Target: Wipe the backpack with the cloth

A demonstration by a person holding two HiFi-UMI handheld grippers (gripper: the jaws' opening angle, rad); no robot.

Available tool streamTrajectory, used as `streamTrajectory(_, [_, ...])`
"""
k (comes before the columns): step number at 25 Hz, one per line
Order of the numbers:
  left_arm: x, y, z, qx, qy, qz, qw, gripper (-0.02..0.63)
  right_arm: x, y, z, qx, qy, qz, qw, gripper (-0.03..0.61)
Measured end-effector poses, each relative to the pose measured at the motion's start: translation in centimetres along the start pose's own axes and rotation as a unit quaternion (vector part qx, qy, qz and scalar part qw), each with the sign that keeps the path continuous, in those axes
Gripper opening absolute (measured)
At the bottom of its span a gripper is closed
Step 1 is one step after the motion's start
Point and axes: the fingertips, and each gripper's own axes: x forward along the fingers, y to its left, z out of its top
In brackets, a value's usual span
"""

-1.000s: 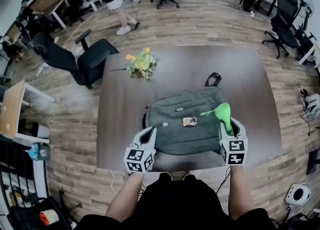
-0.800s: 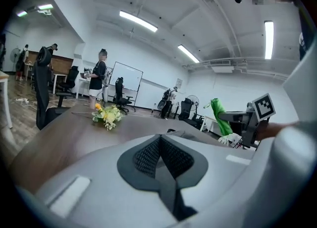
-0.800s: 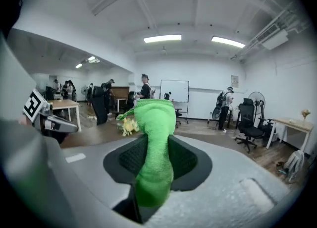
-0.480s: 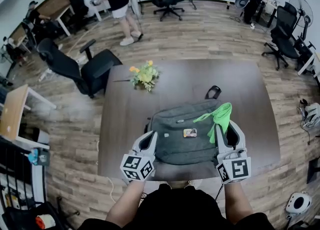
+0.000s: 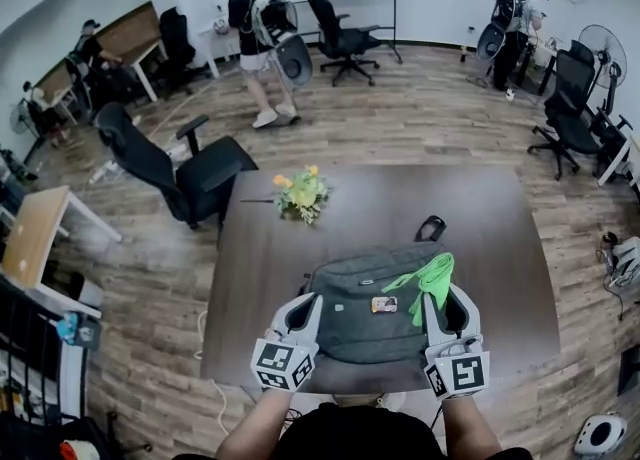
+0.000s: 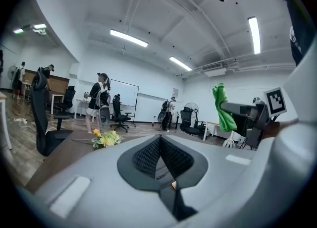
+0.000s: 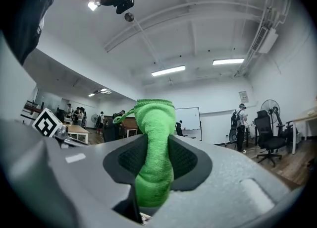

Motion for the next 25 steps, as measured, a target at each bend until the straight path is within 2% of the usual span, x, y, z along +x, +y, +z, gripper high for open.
streamTrajectory(11, [-0.7,-0.3,2.1,0.069,-0.014,0.015,0.9974,0.018,0.0,-0.3,-0.2,-0.055,0.013,0.003,0.998,0.115])
streamTrajectory(13, [-1.0,-0.4,2.2,0.072,-0.017,0.013,0.9972,0.018,0.0,-0.2,0.0,-0.064,0.016,0.000,0.998,0.112])
streamTrajectory(19, [-1.5,-0.2,2.5,0.065,-0.021,0.019,0.9975,0.018,0.1,-0.2,-0.2,-0.059,0.014,-0.003,0.998,0.112])
streamTrajectory(25, [-1.6,-0.6,2.6,0.094,-0.020,0.024,0.9951,0.018,0.2,-0.2,-0.5,-0.054,0.012,-0.002,0.998,0.112])
